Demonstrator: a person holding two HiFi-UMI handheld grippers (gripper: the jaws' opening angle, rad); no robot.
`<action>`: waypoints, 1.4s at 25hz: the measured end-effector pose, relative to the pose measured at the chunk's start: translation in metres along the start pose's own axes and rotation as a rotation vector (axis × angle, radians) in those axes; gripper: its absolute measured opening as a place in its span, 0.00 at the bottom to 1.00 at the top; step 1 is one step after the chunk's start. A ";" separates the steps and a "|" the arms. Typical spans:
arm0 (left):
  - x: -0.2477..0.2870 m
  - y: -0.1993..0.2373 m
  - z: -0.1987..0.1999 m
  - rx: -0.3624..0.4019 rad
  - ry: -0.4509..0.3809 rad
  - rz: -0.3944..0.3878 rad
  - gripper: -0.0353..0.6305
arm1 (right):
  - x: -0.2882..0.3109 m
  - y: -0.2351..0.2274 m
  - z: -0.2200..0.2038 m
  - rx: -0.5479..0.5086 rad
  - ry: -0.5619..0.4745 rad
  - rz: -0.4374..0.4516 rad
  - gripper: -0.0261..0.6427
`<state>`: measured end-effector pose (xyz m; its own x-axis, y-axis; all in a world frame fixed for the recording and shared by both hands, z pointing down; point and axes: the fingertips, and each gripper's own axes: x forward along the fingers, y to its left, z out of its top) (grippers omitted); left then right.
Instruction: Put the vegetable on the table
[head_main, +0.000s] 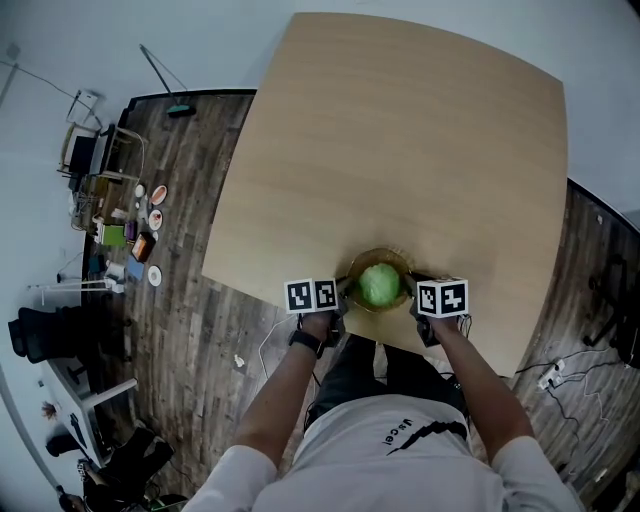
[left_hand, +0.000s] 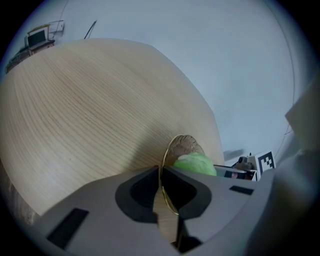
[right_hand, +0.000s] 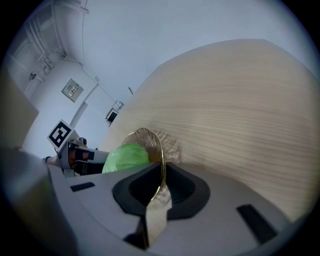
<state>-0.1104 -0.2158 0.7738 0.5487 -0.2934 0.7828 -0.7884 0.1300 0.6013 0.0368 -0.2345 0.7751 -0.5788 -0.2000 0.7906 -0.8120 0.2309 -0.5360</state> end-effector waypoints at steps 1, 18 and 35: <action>-0.002 0.000 0.002 -0.001 -0.007 0.002 0.09 | -0.001 0.000 0.001 -0.013 0.000 -0.001 0.08; -0.086 -0.073 0.009 0.150 -0.174 -0.108 0.09 | -0.075 0.064 0.035 -0.165 -0.229 -0.003 0.07; -0.222 -0.158 -0.016 0.485 -0.487 -0.279 0.07 | -0.180 0.203 0.014 -0.272 -0.582 0.034 0.06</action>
<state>-0.1029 -0.1564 0.5072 0.6499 -0.6560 0.3839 -0.7340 -0.4108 0.5407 -0.0254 -0.1650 0.5199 -0.6120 -0.6546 0.4438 -0.7887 0.4640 -0.4032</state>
